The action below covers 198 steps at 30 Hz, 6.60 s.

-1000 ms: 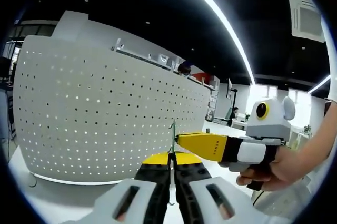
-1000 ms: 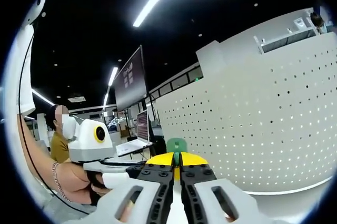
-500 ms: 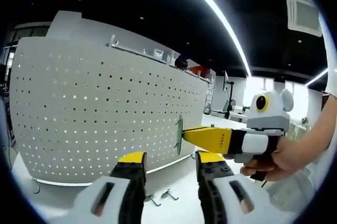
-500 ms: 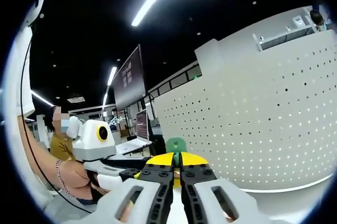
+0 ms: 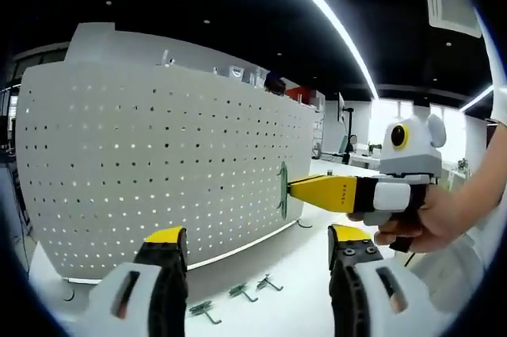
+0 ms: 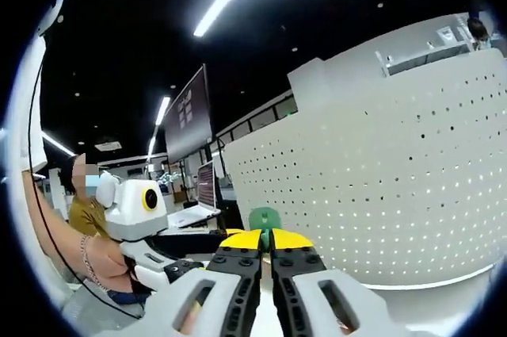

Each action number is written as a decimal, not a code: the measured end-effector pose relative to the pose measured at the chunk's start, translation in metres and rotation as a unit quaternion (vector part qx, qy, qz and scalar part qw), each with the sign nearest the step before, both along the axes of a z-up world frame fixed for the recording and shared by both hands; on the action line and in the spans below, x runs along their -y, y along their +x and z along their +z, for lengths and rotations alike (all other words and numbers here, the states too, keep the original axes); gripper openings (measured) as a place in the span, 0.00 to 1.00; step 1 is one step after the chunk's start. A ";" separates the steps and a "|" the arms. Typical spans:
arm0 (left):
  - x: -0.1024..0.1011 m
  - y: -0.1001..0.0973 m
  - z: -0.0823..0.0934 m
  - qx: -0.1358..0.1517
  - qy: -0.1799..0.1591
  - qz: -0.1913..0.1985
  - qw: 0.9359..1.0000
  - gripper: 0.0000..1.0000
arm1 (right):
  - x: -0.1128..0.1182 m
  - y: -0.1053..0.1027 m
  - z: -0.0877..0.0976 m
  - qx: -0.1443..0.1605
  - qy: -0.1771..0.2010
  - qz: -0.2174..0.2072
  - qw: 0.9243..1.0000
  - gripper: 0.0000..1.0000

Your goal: Insert the hook assembly into the mounting plate slot until the hook locks in place.

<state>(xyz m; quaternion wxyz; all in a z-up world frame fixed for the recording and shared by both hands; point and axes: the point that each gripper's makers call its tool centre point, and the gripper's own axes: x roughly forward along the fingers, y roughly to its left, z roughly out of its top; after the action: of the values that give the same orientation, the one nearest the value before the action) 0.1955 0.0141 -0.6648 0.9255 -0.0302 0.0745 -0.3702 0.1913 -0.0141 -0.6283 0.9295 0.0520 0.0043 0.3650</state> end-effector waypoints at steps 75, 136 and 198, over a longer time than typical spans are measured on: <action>-0.033 -0.027 -0.017 -0.009 0.021 0.019 1.000 0.69 | 0.047 0.136 0.081 0.068 0.005 -0.200 0.978 0.01; -0.036 -0.021 -0.017 -0.021 0.023 0.025 0.999 0.68 | 0.034 0.173 0.076 0.019 -0.008 -0.298 0.954 0.02; -0.056 -0.020 -0.015 -0.013 0.022 0.034 0.999 0.69 | 0.018 0.127 0.056 0.046 -0.016 -0.093 0.994 0.53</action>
<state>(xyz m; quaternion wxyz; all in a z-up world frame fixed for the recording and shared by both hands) 0.1752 0.0704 -0.6799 0.9369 -0.0169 0.0942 -0.3361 0.3182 -0.0319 -0.5728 0.9595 0.0205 -0.0371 0.2785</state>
